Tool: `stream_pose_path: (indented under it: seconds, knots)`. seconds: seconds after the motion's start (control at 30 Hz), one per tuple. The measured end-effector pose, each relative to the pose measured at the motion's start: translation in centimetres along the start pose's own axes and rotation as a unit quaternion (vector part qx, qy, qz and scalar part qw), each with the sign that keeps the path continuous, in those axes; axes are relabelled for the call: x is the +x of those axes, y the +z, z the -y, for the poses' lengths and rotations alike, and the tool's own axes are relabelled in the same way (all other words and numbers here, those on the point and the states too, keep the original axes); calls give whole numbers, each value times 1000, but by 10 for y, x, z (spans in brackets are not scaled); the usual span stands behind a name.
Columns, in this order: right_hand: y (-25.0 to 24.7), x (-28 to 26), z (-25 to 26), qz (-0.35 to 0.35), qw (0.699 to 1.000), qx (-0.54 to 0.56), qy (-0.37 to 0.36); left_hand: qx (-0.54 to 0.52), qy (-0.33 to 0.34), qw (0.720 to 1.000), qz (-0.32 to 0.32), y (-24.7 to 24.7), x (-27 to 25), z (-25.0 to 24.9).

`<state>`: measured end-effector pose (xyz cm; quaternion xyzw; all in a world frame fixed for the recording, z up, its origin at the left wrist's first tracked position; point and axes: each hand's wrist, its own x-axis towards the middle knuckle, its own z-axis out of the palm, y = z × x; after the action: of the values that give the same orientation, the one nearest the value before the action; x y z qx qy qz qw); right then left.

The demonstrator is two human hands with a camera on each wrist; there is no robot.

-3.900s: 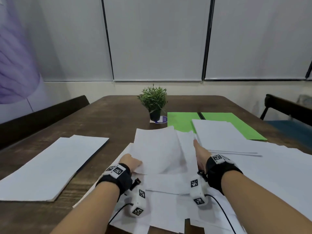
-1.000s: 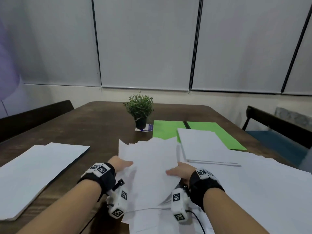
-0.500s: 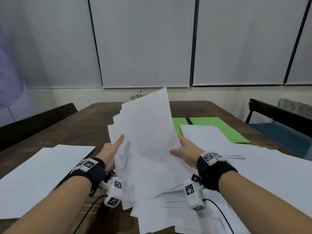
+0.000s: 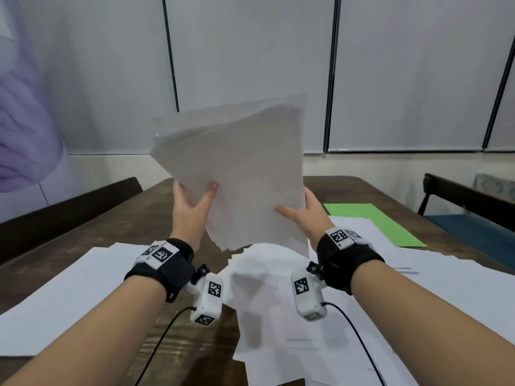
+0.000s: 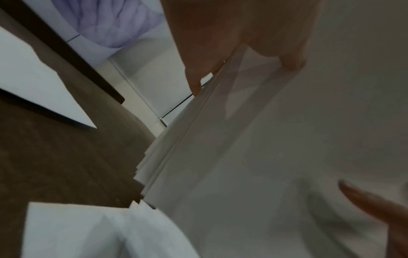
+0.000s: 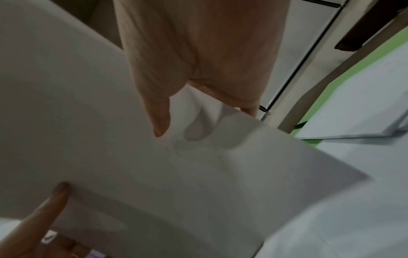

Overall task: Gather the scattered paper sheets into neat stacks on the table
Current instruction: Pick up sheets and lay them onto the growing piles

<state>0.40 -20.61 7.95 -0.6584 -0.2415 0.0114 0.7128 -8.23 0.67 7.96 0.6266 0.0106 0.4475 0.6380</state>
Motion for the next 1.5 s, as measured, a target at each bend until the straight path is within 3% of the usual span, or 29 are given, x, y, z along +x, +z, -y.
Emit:
stream_pose_path:
  seconds: [0.17,0.4,0.53,0.63,0.77,0.93,1.2,1.5]
  knots:
    - [3,-5,-25,-26,998,-50,8,64,13,998,20,-5,-11,9]
    - [14,6,-3,-41,999,-14,-23,115,73,990,25,12,3,0]
    - [21,10,-2,-32,999,22,7,152,88,984,11,16,6,4]
    - [21,8,-24,-28,999,-9,42,145,31,989,-14,8,-6,21]
    - [25,2,-52,-8,994,-56,90,155,-90,984,22,0,-23,46]
    - [27,16,-51,-66,996,-26,47,142,-18,989,-26,6,-11,37]
    - [31,5,-103,-30,989,-66,127,178,-177,968,8,-10,-36,87]
    - [25,9,-140,-8,984,-66,163,204,-167,965,10,-5,-33,97]
